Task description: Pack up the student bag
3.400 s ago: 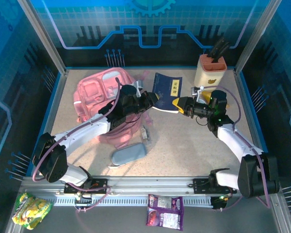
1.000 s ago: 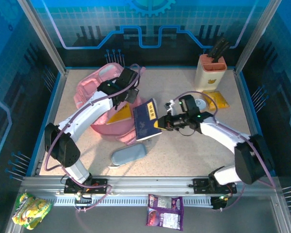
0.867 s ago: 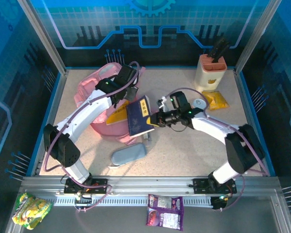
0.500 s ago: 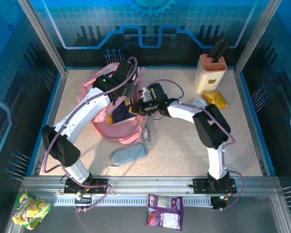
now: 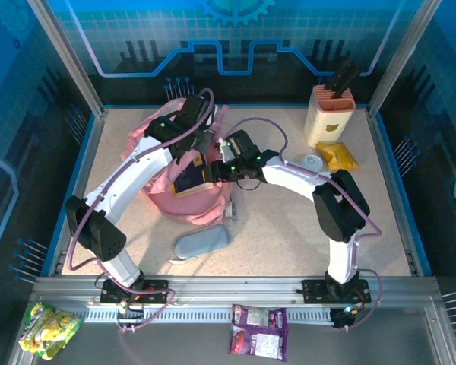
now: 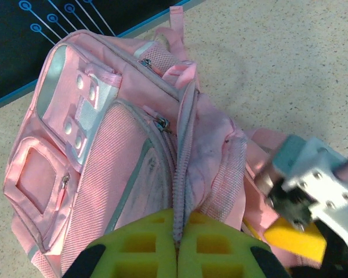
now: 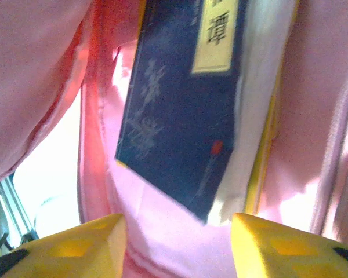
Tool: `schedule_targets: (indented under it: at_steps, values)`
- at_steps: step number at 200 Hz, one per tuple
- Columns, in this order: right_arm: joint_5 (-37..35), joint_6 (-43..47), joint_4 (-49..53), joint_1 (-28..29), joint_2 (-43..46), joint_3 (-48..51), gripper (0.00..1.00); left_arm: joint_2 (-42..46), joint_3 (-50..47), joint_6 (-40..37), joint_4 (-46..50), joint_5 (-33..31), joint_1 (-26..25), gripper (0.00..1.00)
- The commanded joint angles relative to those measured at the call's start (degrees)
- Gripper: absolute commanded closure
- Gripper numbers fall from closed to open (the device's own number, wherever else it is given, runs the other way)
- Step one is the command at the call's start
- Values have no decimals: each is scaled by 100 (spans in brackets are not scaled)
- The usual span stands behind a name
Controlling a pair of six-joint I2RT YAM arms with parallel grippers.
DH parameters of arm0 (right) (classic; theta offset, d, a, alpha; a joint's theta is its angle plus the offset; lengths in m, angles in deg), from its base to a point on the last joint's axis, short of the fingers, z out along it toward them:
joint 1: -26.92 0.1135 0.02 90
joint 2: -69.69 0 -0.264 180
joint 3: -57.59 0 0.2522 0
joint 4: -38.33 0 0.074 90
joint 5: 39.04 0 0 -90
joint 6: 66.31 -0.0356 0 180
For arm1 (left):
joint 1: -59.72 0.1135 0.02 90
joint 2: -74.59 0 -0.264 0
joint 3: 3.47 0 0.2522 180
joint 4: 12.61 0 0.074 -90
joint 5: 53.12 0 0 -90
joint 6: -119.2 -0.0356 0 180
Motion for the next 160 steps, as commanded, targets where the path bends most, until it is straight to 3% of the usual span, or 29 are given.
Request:
schedule_targets:
  at_steps: [1, 39, 64, 113, 160]
  values:
    - [-266, 268, 444, 115, -121, 214, 59, 121, 190, 87, -540, -32, 41, 100]
    - [-387, 317, 223, 302, -654, -85, 75, 89, 275, 205, -470, 32, 50, 100]
    - [-619, 350, -45, 308, -1020, -438, 77, 36, 420, 333, -357, 164, 65, 100]
    - [-867, 441, -440, 295, -1145, -805, 76, -81, 532, 491, -314, 309, 69, 100]
    - [-516, 539, -724, 199, 102, 530, 64, -117, 442, 797, -282, 613, 76, 100]
